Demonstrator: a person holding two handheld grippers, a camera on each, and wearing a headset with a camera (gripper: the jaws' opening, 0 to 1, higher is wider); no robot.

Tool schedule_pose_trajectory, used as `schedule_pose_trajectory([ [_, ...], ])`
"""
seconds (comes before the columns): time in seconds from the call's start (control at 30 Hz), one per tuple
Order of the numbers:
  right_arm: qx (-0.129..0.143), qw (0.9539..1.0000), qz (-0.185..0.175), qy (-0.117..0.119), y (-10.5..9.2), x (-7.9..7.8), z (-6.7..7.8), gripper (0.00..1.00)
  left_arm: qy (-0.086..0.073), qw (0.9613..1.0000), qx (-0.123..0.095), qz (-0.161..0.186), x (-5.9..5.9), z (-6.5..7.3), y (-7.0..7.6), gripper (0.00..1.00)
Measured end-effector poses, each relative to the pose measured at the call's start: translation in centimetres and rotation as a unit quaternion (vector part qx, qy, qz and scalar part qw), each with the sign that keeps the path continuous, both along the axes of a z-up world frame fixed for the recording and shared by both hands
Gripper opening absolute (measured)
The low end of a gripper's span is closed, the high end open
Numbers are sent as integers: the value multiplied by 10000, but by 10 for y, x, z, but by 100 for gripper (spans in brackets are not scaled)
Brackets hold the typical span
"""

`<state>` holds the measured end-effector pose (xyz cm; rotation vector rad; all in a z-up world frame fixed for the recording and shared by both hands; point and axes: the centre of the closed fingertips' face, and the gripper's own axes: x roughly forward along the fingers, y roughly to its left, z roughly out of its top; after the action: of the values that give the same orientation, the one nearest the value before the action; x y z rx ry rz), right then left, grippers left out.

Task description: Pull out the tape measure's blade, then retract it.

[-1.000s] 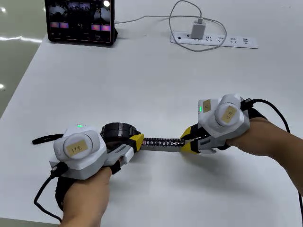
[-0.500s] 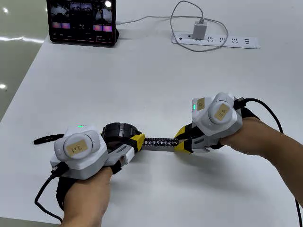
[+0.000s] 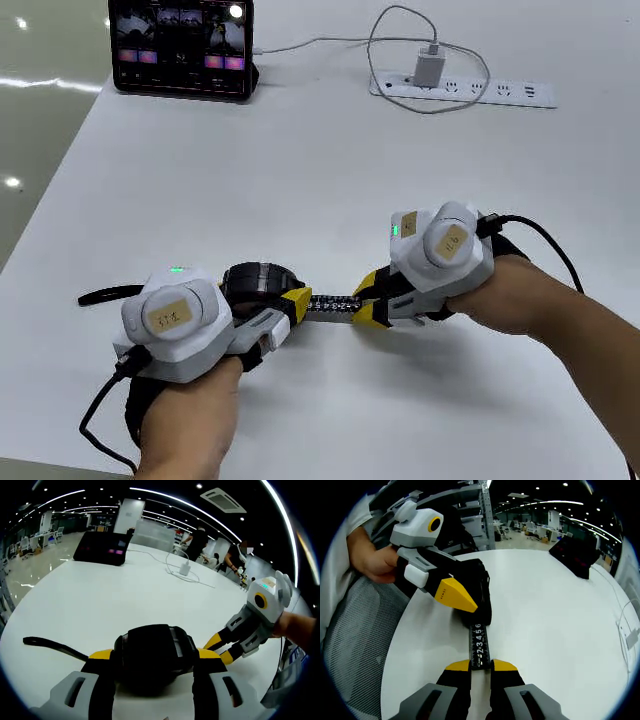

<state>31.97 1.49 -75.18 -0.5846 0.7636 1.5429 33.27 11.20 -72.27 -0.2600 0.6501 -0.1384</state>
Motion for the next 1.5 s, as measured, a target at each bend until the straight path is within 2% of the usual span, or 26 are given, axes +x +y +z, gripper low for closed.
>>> schedule_pose_trajectory([
  [0.83,313,9995,-26,-40,40,-3,0,10,0,10000,-58,12,0,0,0,58],
  [1.5,464,9988,-97,-127,46,-3,1,12,-21,10000,-63,13,0,0,0,59],
])
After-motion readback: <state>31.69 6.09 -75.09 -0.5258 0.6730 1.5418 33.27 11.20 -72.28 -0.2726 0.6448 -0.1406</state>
